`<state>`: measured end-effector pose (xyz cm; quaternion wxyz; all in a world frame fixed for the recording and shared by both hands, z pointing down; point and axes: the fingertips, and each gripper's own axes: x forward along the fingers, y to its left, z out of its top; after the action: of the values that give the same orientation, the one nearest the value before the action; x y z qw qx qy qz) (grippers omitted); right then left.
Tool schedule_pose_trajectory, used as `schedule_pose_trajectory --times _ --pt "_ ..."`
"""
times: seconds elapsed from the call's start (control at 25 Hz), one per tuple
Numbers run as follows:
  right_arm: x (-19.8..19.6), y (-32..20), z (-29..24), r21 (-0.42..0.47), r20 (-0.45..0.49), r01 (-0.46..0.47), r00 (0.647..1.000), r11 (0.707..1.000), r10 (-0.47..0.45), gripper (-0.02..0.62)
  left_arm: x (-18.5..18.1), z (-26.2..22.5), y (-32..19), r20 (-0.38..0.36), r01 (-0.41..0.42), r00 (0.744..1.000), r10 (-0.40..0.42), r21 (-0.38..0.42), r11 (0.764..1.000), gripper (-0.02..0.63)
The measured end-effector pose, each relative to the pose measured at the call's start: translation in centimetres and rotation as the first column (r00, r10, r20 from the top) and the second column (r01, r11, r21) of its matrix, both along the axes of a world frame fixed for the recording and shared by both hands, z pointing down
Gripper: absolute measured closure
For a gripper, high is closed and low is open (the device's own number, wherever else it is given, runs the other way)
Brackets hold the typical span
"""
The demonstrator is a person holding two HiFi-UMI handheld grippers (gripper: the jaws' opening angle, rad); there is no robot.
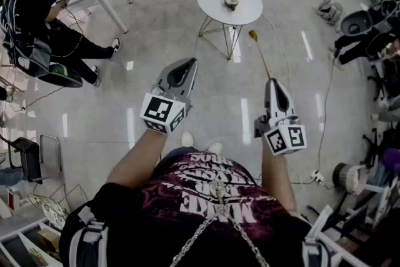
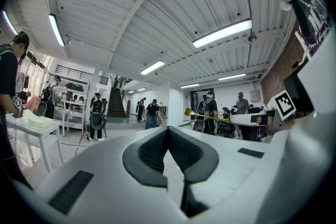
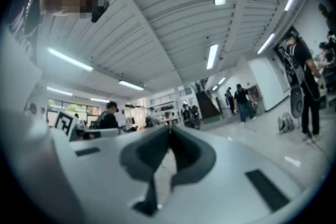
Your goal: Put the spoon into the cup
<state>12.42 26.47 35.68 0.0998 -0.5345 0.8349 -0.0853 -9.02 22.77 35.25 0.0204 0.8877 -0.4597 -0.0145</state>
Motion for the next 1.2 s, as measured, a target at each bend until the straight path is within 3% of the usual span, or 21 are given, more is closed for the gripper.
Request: schedule_pose_trajectory --times 0.76,1.2 --pt "-1.1 1.0 0.4 -0.019 -0.005 -0.012 1.0 1.0 0.012 0.56 -0.5 0.8 0.5 -0.003 -0.032 0.999 0.032 -0.015 0.999 0.577" --pt "-3.4 -0.3 -0.3 -0.019 -0.065 0.017 0.998 1.0 -0.019 0.56 -1.8 0.5 -0.3 -0.019 -0.04 0.999 0.039 -0.012 0.999 0.577"
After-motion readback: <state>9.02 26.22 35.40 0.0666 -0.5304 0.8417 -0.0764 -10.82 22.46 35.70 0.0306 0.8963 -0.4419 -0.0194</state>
